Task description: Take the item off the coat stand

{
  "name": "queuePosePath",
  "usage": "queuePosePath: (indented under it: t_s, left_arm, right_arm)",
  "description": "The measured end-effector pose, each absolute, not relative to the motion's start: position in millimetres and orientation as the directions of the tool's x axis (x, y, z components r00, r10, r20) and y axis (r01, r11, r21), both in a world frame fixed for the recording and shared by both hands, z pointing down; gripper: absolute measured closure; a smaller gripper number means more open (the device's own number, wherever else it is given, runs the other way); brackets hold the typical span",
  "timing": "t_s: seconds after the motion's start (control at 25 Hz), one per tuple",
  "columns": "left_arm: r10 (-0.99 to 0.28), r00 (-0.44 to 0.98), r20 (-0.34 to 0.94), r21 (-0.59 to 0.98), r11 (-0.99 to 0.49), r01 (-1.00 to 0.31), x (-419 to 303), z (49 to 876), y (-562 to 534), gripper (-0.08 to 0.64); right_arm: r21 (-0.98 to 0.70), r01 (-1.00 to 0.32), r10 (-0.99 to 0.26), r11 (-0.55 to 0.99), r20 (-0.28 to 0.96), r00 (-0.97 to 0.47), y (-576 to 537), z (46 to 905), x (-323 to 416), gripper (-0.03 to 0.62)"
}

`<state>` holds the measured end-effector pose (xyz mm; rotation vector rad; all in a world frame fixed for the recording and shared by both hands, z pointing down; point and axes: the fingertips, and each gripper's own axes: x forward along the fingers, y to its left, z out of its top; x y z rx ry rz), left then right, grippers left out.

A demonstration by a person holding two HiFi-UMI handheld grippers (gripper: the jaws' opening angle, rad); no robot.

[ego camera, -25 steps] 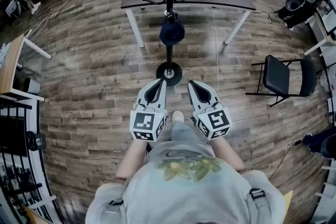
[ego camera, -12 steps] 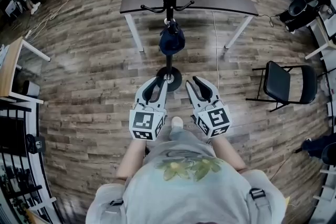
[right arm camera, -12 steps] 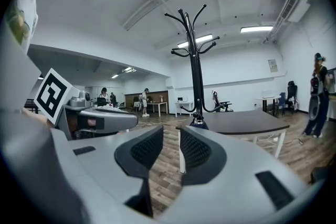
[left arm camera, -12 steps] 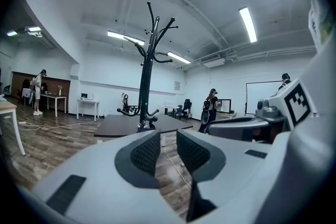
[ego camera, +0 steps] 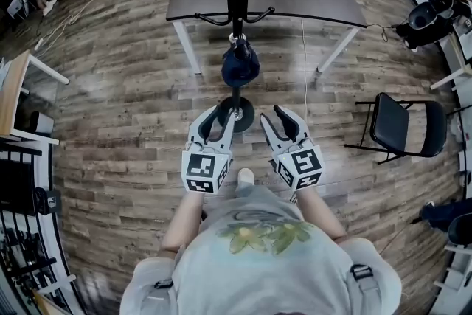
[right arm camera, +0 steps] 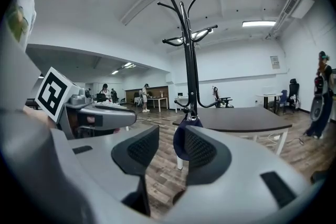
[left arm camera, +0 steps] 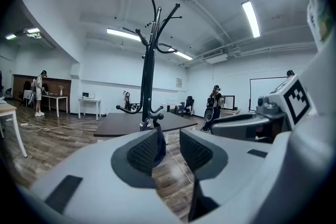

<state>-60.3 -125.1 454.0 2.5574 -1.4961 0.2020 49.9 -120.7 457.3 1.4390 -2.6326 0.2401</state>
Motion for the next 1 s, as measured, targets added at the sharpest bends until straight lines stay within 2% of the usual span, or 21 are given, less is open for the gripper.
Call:
queuePosePath:
  t_s: [0.16,1.0]
  left_arm:
    - [-0.869,0.445,0.216,0.083,-0.437,-0.895,-67.2,463.7,-143.0,0.398]
    - [-0.852,0.388,0.35,0.03,-0.404,-0.914,-67.0,522.1,-207.0,0.38]
  right_arm:
    - [-0.07,-0.836,-0.811,0.545,0.21,-0.546,-138.7,466.9,52.2,0.449]
    - [-0.046,-0.804,-0.758,0.592,0.308,-0.576,-215.2,517.7,55.7,0.442]
